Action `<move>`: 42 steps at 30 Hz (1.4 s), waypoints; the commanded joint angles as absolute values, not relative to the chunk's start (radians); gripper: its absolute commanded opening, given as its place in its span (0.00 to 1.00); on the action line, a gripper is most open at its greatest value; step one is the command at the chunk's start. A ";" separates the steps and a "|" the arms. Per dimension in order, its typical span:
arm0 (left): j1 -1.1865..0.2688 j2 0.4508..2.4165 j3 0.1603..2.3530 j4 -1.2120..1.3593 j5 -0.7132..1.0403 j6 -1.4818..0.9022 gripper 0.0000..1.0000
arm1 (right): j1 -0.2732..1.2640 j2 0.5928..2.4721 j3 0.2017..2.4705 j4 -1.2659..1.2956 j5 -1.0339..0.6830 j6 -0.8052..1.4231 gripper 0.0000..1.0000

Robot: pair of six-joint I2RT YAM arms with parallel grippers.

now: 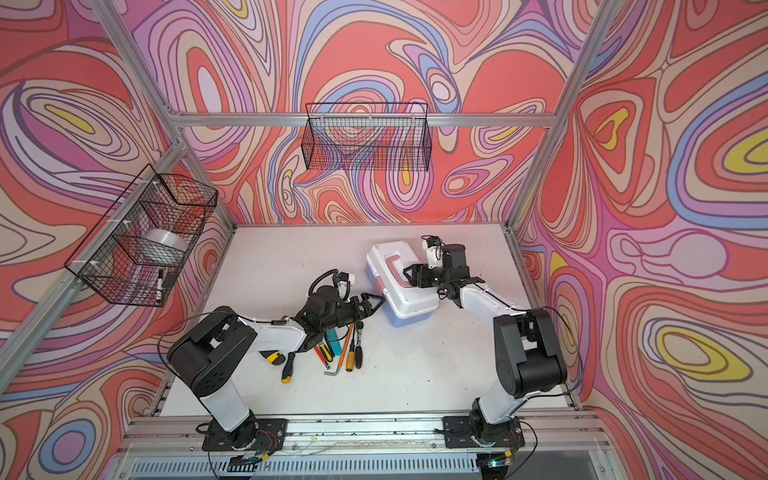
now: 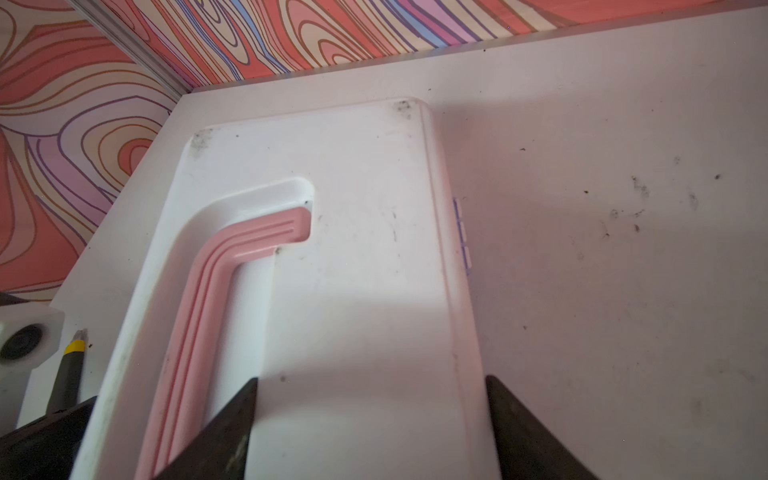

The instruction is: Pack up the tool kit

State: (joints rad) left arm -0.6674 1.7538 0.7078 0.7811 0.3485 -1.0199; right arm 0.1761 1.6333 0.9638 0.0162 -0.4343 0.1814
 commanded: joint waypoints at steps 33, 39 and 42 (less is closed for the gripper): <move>-0.588 1.895 0.837 1.037 0.385 -1.229 0.69 | 0.187 1.877 0.928 0.083 -0.661 0.410 0.58; -0.588 1.934 0.864 1.075 0.407 -1.269 0.67 | 0.187 1.897 0.914 0.136 -0.691 0.451 0.56; -0.588 1.958 0.876 1.111 0.419 -1.298 0.65 | 0.187 1.907 0.911 0.162 -0.700 0.471 0.55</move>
State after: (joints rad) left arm -0.5667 1.9045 0.8429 1.0664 0.3588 -1.2415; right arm 0.1322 1.8118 0.9882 0.3096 -0.6044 0.4892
